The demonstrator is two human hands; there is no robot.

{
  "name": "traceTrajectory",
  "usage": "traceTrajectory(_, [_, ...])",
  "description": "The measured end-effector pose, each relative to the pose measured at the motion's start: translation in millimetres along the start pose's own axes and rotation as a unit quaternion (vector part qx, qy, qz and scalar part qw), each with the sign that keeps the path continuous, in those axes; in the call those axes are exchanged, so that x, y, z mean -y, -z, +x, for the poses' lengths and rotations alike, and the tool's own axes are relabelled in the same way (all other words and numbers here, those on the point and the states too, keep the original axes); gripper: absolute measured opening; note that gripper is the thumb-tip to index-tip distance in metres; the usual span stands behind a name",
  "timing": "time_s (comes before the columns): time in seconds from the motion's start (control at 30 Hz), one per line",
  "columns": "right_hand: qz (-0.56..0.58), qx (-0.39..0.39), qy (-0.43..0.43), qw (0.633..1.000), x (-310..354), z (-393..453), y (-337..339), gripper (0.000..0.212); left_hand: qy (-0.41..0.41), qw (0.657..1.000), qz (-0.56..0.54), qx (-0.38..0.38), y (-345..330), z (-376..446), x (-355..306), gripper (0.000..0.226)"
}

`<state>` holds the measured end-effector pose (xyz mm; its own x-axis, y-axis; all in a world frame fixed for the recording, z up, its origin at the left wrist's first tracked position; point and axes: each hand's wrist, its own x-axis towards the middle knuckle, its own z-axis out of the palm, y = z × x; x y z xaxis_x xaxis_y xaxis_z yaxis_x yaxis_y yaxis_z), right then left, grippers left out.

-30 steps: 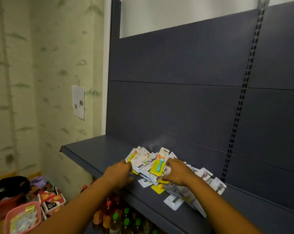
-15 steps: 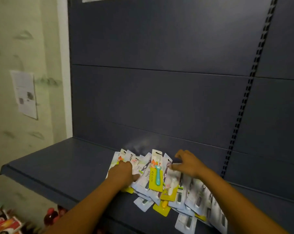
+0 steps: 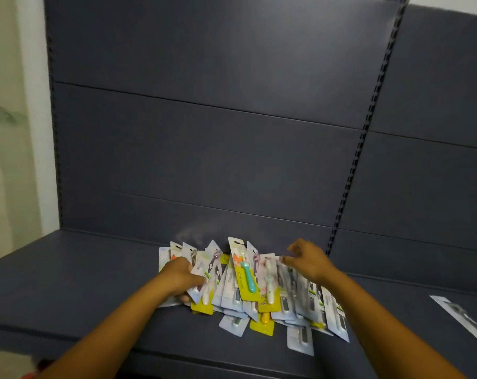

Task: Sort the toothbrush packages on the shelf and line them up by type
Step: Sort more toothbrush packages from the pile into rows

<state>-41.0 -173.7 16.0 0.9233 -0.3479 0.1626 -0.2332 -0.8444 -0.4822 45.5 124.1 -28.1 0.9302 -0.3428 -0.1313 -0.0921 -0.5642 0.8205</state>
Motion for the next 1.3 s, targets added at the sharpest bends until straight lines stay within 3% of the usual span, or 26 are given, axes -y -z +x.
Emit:
traceTrajectory(0.07, [-0.004,-0.012,-0.009,1.0,-3.2,-6.3,2.8,0.034,-0.017,0.994,-0.11,-0.016,6.1,-10.2,1.0,0.021])
traceTrajectory(0.17, [-0.014,-0.029,-0.021,0.999,-7.9,-14.8,1.3,0.021,-0.075,0.956,-0.284,-0.019,5.9,-29.9,-4.9,0.019])
traceTrajectory(0.3, [-0.043,-0.045,-0.084,0.994,-17.3,-28.6,4.1,0.021,-0.14,0.946,-0.291,-0.041,-3.8,-44.2,-13.1,0.023])
traceTrajectory(0.43, [-0.068,0.021,-0.158,0.985,-27.7,-41.3,0.3,0.021,-0.193,0.942,-0.269,-0.056,-15.7,-49.3,-19.3,0.023])
traceTrajectory(0.5, [-0.062,0.065,-0.186,0.978,-34.8,-41.5,-10.9,0.031,-0.21,0.939,-0.266,-0.051,-22.4,-50.9,-20.9,0.023])
traceTrajectory(0.57, [-0.083,0.097,-0.204,0.971,-39.1,-40.6,-22.7,0.06,-0.217,0.94,-0.263,-0.034,-29.3,-49.9,-18.7,0.024])
traceTrajectory(0.73, [-0.043,0.053,-0.212,0.975,-34.5,-39.4,-32.0,0.086,-0.219,0.941,-0.256,-0.033,-42.4,-49.0,-10.0,0.027])
traceTrajectory(0.8, [0.002,0.025,-0.206,0.978,-31.3,-37.5,-29.6,0.079,-0.215,0.94,-0.262,-0.036,-46.4,-49.1,-8.2,0.027])
traceTrajectory(0.97, [0.206,-0.05,-0.167,0.963,-36.7,-41.1,-18.9,0.034,-0.209,0.937,-0.28,-0.031,-53.8,-45.3,-11.2,0.033])
traceTrajectory(1.07, [0.318,-0.082,-0.108,0.938,-49.8,-49.7,-12.2,0.034,-0.223,0.928,-0.299,-0.024,-59.5,-44.7,-20.5,0.04])
traceTrajectory(1.17, [0.352,-0.112,-0.047,0.928,-59.7,-62.7,0.1,0.038,-0.244,0.922,-0.299,-0.018,-74.4,-47.3,-36.6,0.041])
traceTrajectory(1.3, [0.37,-0.177,-0.017,0.912,-75.1,-79.6,34.5,0.028,-0.266,0.916,-0.3,-0.003,-107.3,-55.1,-67.9,0.04])
